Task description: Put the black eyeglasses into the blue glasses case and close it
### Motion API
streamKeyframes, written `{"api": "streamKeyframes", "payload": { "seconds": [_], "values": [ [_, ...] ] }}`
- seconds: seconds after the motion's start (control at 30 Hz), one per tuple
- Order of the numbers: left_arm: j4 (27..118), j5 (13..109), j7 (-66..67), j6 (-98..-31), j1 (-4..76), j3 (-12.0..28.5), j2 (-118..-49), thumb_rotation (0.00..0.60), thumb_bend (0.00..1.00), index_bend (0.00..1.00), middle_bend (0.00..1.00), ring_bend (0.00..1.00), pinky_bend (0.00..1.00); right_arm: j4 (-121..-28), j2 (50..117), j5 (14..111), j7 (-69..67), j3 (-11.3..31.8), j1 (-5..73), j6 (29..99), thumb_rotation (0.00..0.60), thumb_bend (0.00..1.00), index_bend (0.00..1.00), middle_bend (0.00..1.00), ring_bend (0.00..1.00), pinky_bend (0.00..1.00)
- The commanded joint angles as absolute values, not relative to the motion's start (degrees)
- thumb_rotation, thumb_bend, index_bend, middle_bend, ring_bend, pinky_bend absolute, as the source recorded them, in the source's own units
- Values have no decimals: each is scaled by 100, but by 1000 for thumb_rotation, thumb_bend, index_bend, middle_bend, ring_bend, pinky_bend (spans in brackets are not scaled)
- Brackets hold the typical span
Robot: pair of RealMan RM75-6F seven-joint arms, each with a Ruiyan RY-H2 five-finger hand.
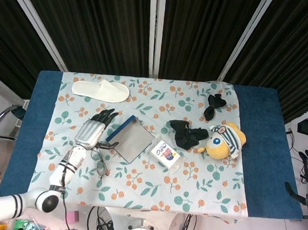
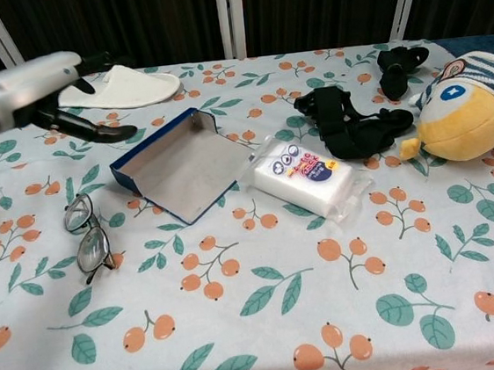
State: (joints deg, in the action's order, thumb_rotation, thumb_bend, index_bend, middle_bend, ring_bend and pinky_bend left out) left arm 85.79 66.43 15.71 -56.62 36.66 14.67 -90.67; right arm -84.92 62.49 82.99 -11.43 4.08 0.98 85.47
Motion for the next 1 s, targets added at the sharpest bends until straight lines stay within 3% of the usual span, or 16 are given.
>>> {"api": "streamKeyframes", "payload": {
  "seconds": [0.03,0.27,0.73,0.8,1.0],
  "values": [
    [7828,6253,1950,-5732,3983,1525,-9769,366,186,15,0,10,159,-8477,6231,8260,-1186,428,85,8536,600,199,0,0,0,0],
    [7141,6234,2013,-5827,4032,1389,-10173,362,187,14,0,10,158,-8401,6253,8196,-1283,474,91,8492,600,199,0,0,0,0],
    [7034,6037,2408,-5792,4038,1256,-10188,365,187,13,0,10,158,-8389,6314,8154,-1198,496,169,8326,600,200,0,0,0,0],
    [6921,5976,2652,-5835,4073,1249,-10213,389,189,12,0,10,158,-8405,6318,8139,-1184,502,176,8310,600,199,0,0,0,0],
    [6329,5851,3318,-6130,4188,1342,-10373,540,191,1,0,9,158,-8456,6297,8148,-1105,508,174,8330,600,200,0,0,0,0]
  ]
}}
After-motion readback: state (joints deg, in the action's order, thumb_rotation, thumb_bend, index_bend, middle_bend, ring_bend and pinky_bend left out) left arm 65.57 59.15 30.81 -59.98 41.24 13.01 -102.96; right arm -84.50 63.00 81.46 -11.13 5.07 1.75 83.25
